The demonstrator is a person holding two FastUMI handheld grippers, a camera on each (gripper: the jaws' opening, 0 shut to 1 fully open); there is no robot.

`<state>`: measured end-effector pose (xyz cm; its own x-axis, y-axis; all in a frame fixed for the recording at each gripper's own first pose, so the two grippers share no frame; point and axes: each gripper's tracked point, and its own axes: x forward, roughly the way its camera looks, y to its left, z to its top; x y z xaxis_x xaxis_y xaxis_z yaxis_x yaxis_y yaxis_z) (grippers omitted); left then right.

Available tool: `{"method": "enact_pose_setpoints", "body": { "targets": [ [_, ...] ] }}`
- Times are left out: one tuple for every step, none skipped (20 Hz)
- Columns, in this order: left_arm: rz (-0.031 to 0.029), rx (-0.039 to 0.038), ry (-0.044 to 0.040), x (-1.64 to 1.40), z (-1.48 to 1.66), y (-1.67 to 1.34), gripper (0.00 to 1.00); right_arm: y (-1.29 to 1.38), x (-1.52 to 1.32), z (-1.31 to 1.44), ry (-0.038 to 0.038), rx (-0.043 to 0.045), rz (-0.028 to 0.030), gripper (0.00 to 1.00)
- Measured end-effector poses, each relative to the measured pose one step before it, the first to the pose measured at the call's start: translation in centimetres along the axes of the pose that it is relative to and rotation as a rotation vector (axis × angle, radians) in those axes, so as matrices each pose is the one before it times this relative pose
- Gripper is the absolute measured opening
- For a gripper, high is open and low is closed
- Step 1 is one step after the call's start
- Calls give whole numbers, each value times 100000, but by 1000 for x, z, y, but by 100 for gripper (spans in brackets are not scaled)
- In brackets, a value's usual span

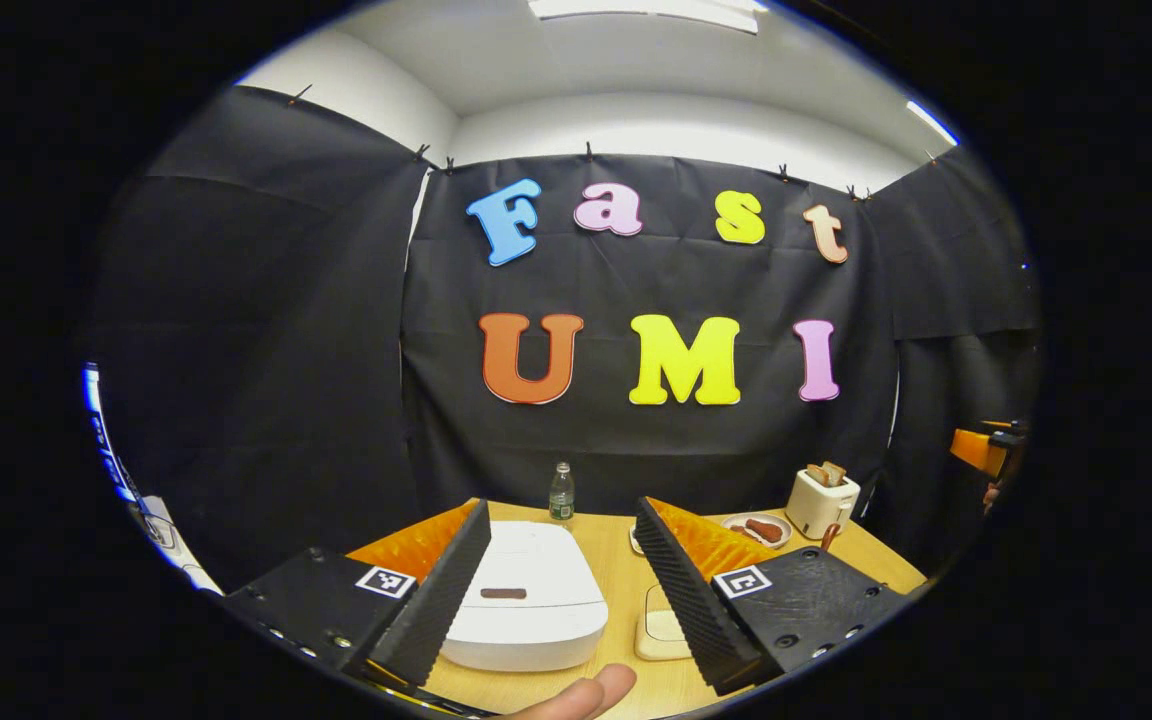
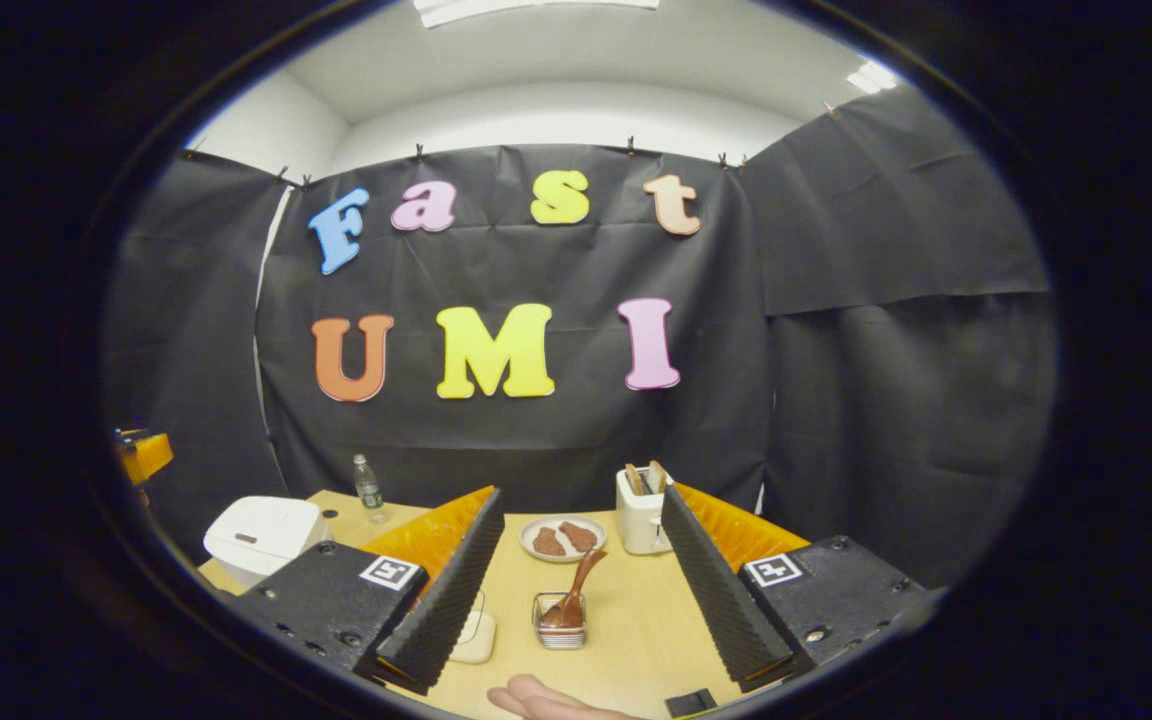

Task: Close the left gripper, press the button to open the rice cooker; take a wooden spoon from the chopstick holder with the right hand, scoop a spoonful of rice and pour it into the rice cooker, then put the wooden spoon back into the chopstick holder.

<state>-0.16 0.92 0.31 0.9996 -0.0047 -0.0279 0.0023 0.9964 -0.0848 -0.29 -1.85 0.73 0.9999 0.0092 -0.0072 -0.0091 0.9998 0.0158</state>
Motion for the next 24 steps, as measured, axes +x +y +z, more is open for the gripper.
{"method": "enact_pose_setpoints", "body": {
  "targets": [
    [-530,-155,375,236,49,268,93,-280,-196,235,-591,-190,-459,100],
    [-361,-129,31,-93,-38,34,93,-567,-52,253,-993,-529,-1374,100],
    [-226,-213,61,4,106,168,93,-464,-53,310,-1350,-755,-1200,100],
    [-517,-182,111,52,-112,45,93,57,-188,247,-1677,-1016,99,100],
    [-1463,71,243,-6,-107,-332,93,-96,-124,309,-1352,-202,-288,100],
    [-979,323,293,109,-156,-122,93,-212,13,-53,-756,181,-340,100],
    [198,473,481,92,-258,145,93,37,-55,-58,-68,138,479,100],
    [782,773,517,226,-272,414,93,199,7,-265,122,245,758,99],
    [845,1408,782,241,-358,276,93,192,89,-142,111,478,648,99],
    [572,1512,550,335,-282,224,93,135,150,-215,163,281,691,100],
    [862,799,138,430,-236,280,93,97,43,-195,-255,213,663,100],
    [-341,-300,-1406,396,137,128,93,132,95,-82,-704,190,883,100],
    [-1333,-985,-1014,293,92,-197,90,134,189,-37,-939,427,810,100],
    [-51,-499,-498,437,-280,320,76,83,265,-236,-980,523,724,99],
    [195,-275,667,290,-369,280,71,75,233,-80,-998,605,594,99],
    [-1850,732,-22,31,-228,-283,66,-19,278,-71,-1259,717,83,99],
    [-1331,982,592,337,-336,-142,64,27,272,117,-1468,434,504,100],
    [-352,655,1214,336,-344,168,52,29,254,195,-1762,242,704,100],
    [466,253,736,349,-355,338,47,85,209,107,-878,251,333,100],
    [1424,-449,778,488,-127,459,43,-226,144,-201,-775,-205,-101,100],
    [323,-115,1946,487,-411,200,43,-285,160,-14,136,-281,-687,100],
    [1278,-184,1175,365,-332,277,43,-306,72,-2,-206,171,-735,99],
    [-3630,381,1477,758,-165,-445,43,-75,128,-68,471,187,74,99],
    [-695,-710,1464,340,-444,-312,22,-94,-41,-241,711,-140,-55,100]
  ]
}}
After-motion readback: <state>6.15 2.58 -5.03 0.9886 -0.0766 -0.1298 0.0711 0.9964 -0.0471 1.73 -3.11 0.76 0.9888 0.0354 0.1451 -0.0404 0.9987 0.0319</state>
